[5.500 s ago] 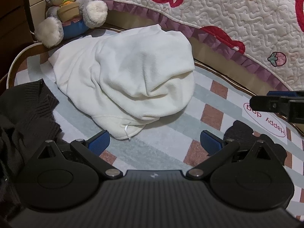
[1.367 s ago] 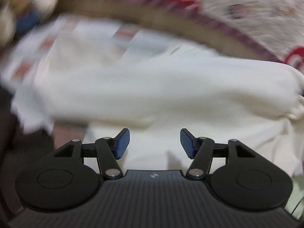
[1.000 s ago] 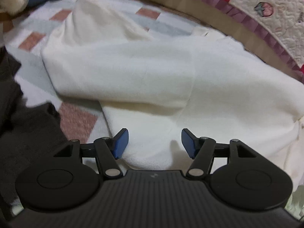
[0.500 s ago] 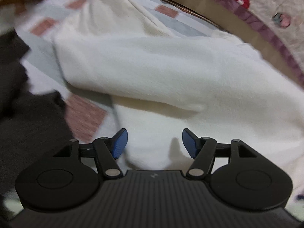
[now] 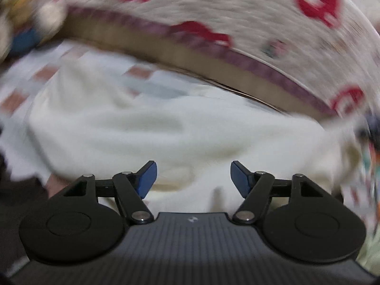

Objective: Fold clothes

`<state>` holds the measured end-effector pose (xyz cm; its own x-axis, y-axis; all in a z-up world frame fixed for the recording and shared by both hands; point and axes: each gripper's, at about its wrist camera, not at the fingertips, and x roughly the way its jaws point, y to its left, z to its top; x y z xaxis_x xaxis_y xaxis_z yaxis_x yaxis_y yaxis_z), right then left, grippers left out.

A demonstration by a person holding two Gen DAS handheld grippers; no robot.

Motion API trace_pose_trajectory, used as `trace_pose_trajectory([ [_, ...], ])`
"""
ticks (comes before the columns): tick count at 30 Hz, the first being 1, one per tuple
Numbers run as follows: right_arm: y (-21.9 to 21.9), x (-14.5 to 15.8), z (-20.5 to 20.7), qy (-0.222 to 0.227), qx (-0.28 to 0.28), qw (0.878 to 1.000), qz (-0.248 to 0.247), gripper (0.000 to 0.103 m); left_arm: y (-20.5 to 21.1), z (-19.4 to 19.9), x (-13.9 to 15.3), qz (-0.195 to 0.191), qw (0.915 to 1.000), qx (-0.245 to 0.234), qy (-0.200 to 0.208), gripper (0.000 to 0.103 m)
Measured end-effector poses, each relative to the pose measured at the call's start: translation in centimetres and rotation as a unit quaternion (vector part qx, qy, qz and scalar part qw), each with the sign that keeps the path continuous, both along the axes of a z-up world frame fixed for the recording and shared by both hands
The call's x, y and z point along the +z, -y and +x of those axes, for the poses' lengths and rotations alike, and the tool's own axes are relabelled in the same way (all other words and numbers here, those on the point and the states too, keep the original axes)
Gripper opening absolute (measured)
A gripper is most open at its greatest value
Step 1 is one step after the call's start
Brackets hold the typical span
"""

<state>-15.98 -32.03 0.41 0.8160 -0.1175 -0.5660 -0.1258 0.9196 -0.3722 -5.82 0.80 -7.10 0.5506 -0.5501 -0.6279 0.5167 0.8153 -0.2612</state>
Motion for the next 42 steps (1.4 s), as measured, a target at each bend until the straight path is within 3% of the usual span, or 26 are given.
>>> trace_pose_trajectory([
  [3,0.6,0.2,0.4,0.014,-0.016,1.0,0.01,0.015,3.5,-2.5,-0.7,0.065,0.9919,-0.095,0.055,0.079],
  [6,1.0,0.6,0.7,0.02,-0.02,0.999,0.023,0.015,7.0,-5.3,-2.1,0.163,0.9655,-0.15,0.137,0.08],
  [10,1.8,0.8,1.2,0.018,-0.018,0.998,0.063,0.015,10.4,-6.1,-4.1,0.252,0.9332,-0.149,0.208,0.084],
  [12,3.1,1.1,1.7,0.011,-0.019,0.993,0.116,0.015,11.9,-5.1,-5.0,0.295,0.9174,-0.135,0.231,0.085],
  [14,4.7,1.3,2.4,0.001,-0.021,0.984,0.176,0.015,12.8,-3.5,-6.1,0.341,0.8951,-0.12,0.261,0.085],
  [15,5.5,1.0,2.8,-0.003,-0.02,0.979,0.201,0.015,12.8,-2.4,-6.3,0.349,0.8885,-0.118,0.273,0.079],
  [16,6.3,0.6,3.2,-0.004,-0.024,0.975,0.223,0.015,12.7,-1.3,-6.1,0.345,0.8907,-0.113,0.274,0.07],
  [17,7.0,0.2,3.5,-0.004,-0.029,0.969,0.245,0.015,12.4,-0.4,-5.3,0.325,0.9018,-0.104,0.265,0.047],
  [18,7.7,-0.3,3.9,-0.005,-0.033,0.963,0.266,0.018,12.1,0.4,-4.5,0.306,0.9123,-0.095,0.255,0.031],
  [19,8.3,-0.8,4.3,-0.007,-0.041,0.958,0.283,0.025,11.8,1.4,-3.6,0.282,0.9235,-0.079,0.248,0.029],
  [20,8.6,-1.5,4.6,-0.014,-0.058,0.954,0.292,0.037,11.3,2.3,-2.6,0.257,0.9321,-0.055,0.249,0.029],
  [22,9.0,-2.7,5.2,-0.027,-0.084,0.949,0.303,0.038,10.8,3.8,-1.2,0.234,0.9358,-0.023,0.263,0.029],
  [23,8.8,-3.0,5.3,-0.029,-0.082,0.953,0.291,0.041,10.6,4.8,-1.0,0.226,0.9374,-0.013,0.265,0.029],
  [24,8.5,-3.1,5.2,-0.026,-0.081,0.958,0.274,0.052,10.3,5.7,-1.0,0.216,0.9411,-0.007,0.26,0.029],
  [26,7.9,-3.5,4.5,-0.017,-0.08,0.967,0.241,0.063,9.6,7.4,-1.5,0.187,0.9525,0.006,0.24,0.029],
  [29,7.5,-4.3,2.5,-0.023,-0.078,0.976,0.203,0.07,8.7,8.3,-2.9,0.165,0.9632,0.01,0.212,0.029],
  [36,6.3,-8.7,-3.8,-0.098,-0.107,0.981,0.127,0.071,8.2,8.9,-4.6,0.155,0.9704,0.004,0.185,0.031],
  [39,4.5,-10.8,-3.3,-0.114,-0.091,0.985,0.097,0.071,7.5,9.4,-4.4,0.13,0.9793,0.01,0.155,0.036],
  [42,3.6,-12.5,-1.7,-0.093,-0.093,0.988,0.082,0.071,6.5,10.2,-4.8,0.101,0.9877,0.022,0.117,0.044],
])
